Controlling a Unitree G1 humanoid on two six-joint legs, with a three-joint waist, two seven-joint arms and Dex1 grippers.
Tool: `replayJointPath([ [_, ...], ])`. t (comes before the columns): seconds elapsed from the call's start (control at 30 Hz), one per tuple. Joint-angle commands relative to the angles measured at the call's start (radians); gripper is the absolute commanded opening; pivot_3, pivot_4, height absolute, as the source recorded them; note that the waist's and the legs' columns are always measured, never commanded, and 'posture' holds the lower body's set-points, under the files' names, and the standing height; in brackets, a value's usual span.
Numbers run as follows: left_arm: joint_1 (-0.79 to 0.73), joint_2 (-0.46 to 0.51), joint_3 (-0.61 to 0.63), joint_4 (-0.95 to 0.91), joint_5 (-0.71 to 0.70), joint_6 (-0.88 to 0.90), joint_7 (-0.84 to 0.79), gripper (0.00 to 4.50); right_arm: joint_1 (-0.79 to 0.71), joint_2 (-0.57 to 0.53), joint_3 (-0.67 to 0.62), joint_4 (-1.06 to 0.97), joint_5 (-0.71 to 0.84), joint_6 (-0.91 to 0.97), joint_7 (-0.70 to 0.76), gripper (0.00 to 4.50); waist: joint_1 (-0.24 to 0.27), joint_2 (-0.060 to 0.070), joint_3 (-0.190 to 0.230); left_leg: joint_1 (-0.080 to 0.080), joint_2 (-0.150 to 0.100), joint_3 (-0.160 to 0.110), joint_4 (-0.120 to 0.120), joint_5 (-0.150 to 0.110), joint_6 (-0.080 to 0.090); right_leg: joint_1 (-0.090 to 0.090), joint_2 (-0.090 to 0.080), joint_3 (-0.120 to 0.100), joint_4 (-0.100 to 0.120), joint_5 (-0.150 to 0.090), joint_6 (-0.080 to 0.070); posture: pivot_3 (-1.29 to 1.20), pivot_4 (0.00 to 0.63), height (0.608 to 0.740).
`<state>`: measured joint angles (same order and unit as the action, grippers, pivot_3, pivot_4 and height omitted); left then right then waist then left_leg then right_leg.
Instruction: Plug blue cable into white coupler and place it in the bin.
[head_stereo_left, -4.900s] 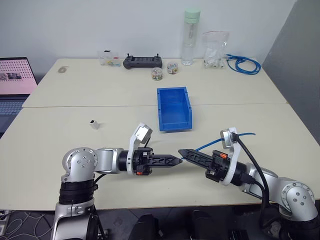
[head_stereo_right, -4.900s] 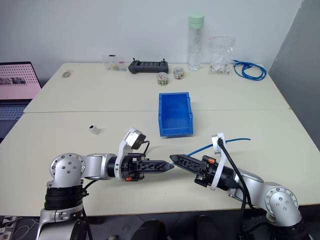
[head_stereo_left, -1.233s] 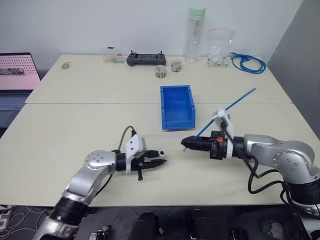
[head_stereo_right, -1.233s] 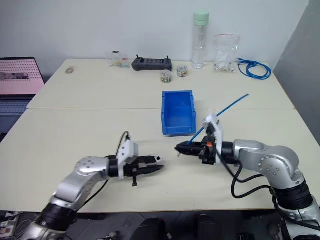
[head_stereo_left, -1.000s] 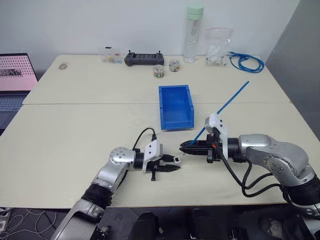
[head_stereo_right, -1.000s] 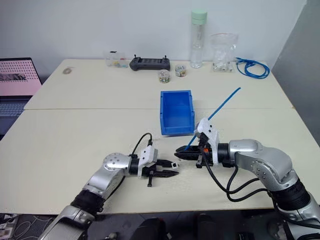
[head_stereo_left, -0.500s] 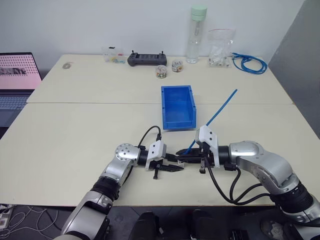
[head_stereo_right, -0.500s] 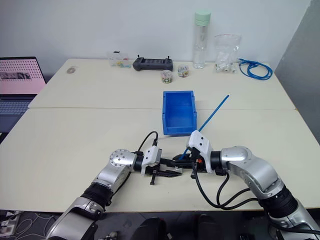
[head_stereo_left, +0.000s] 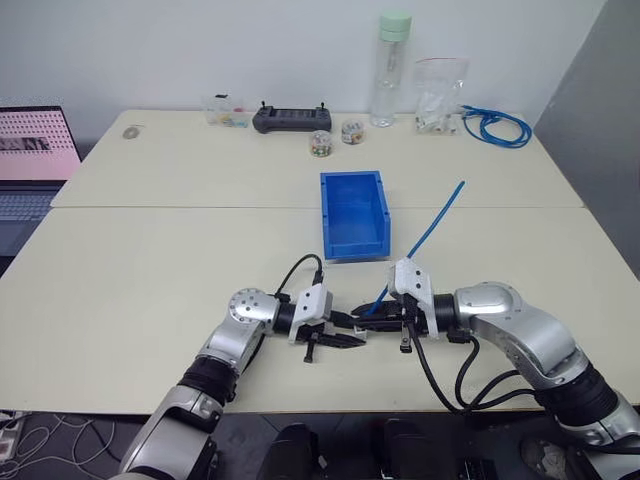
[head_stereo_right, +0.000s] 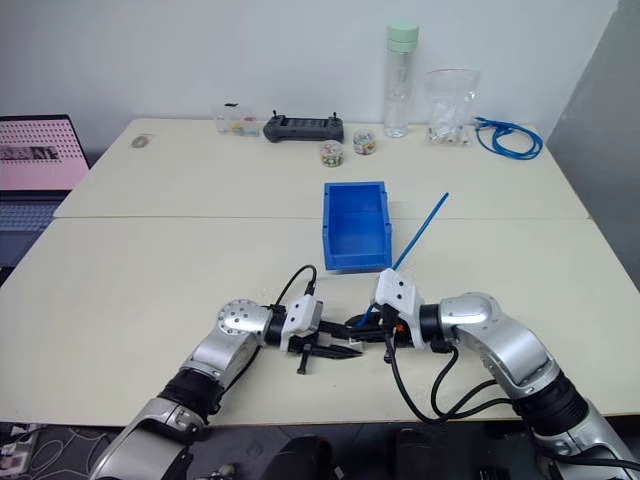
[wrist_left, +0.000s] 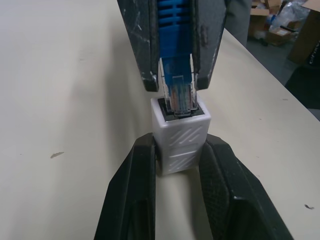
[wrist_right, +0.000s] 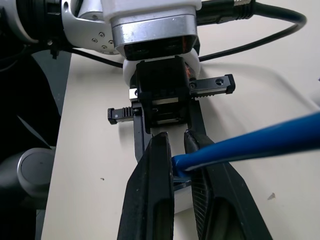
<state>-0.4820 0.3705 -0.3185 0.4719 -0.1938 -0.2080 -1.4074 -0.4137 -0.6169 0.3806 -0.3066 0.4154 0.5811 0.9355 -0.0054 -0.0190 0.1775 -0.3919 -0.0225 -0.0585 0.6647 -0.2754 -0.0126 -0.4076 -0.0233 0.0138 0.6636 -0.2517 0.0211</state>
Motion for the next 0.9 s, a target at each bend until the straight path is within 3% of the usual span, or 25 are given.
replayJointPath([
  [0.03, 0.023, 0.021, -0.015, -0.033, 0.000, 0.018, -0.043, 0.90, -0.001, -0.003, 0.020, 0.037, -0.044, -0.034, 0.038, 0.18, -0.002, 0.000, 0.000, 0.000, 0.000, 0.000, 0.000, 0.000, 0.000, 0.000, 0.000, 0.000, 0.000, 0.000, 0.000, 0.00, 0.150, 0.740],
  [0.5, 0.006, 0.027, -0.008, -0.040, 0.007, 0.028, -0.063, 0.90, -0.051, -0.012, 0.081, 0.158, -0.144, -0.164, 0.187, 0.18, -0.008, 0.000, 0.000, 0.002, 0.000, 0.001, 0.000, 0.000, 0.000, 0.001, 0.001, 0.000, 0.001, 0.000, 0.000, 0.00, 0.150, 0.740],
  [0.9, 0.013, 0.023, -0.001, -0.038, 0.019, 0.012, -0.036, 0.90, -0.070, 0.048, 0.105, 0.228, -0.192, -0.199, 0.198, 0.18, -0.013, 0.001, -0.001, 0.006, 0.001, 0.001, -0.001, 0.000, 0.000, 0.003, 0.000, 0.001, 0.002, 0.000, 0.000, 0.00, 0.150, 0.740],
])
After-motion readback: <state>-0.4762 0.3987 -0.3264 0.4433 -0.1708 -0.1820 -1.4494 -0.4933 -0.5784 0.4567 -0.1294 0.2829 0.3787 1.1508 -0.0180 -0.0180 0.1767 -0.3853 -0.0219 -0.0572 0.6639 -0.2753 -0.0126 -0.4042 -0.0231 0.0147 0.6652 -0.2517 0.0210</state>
